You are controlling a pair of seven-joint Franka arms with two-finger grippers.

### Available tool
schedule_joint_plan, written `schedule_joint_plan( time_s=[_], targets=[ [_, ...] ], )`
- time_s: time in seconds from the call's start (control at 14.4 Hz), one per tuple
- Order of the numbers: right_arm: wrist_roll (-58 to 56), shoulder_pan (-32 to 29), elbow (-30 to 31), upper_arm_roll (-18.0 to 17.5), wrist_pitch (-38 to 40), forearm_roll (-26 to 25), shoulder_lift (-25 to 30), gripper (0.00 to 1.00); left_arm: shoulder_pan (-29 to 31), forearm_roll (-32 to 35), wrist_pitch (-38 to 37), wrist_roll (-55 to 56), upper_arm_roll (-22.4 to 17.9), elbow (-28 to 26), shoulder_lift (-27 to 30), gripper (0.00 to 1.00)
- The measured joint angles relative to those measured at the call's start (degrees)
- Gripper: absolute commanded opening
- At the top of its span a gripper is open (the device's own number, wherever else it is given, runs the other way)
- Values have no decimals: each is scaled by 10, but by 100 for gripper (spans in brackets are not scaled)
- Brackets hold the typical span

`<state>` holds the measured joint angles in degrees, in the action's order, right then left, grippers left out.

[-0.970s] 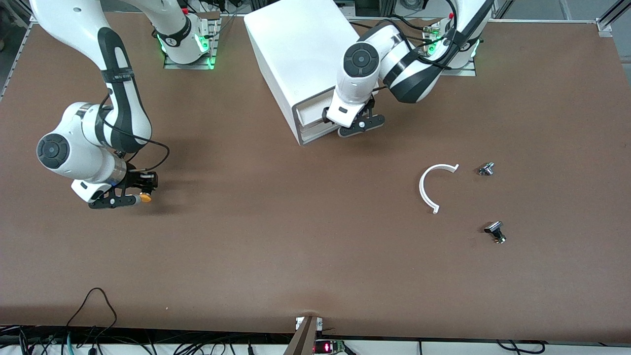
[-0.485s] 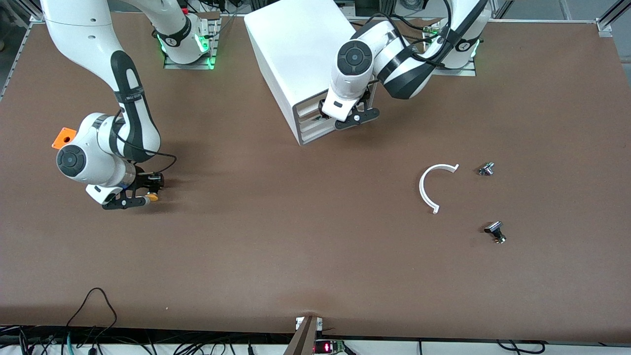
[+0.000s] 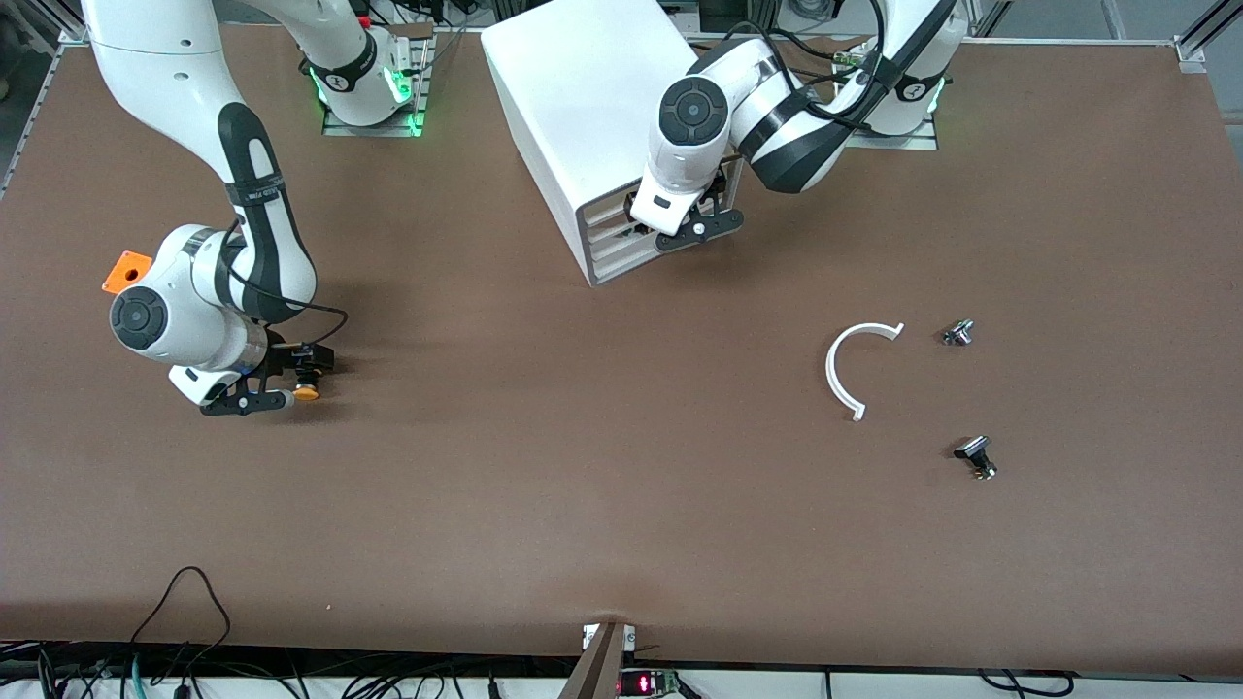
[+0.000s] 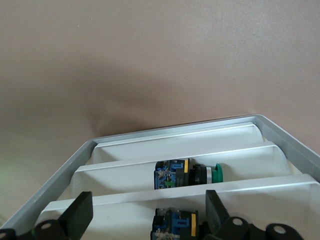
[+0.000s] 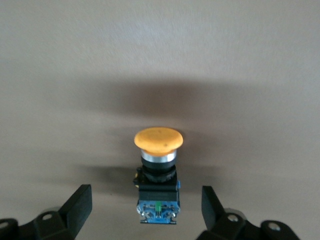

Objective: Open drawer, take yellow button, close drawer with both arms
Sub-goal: 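Lift the button out with the right gripper while the left gripper closes the drawer, then set the button on the table with the right gripper while the left gripper withdraws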

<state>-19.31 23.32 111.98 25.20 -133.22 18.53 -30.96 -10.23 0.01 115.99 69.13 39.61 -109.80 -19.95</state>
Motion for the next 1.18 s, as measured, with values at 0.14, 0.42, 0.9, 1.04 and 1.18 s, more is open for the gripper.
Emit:
schedule_joint_plan(
  time_s=[0.14,0.42,0.9,1.04,1.18],
  targets=[
    [17,4,-9,0,10,0,16,99,5,2,-6,-1,-2,7,0,99],
    [82,21,-53,2,99,-44,64,99,84,37,-112,-108,-6,91,2,99],
    [150,24,-292,4,366,-84,86,99,198,72,-188,-274,-8,163,2,99],
    [151,24,-341,8,405,-84,86,99,211,99,-217,-331,-8,205,3,99],
    [151,23,-384,17,444,-84,86,99,232,106,-233,-391,-8,238,6,99]
  ],
)
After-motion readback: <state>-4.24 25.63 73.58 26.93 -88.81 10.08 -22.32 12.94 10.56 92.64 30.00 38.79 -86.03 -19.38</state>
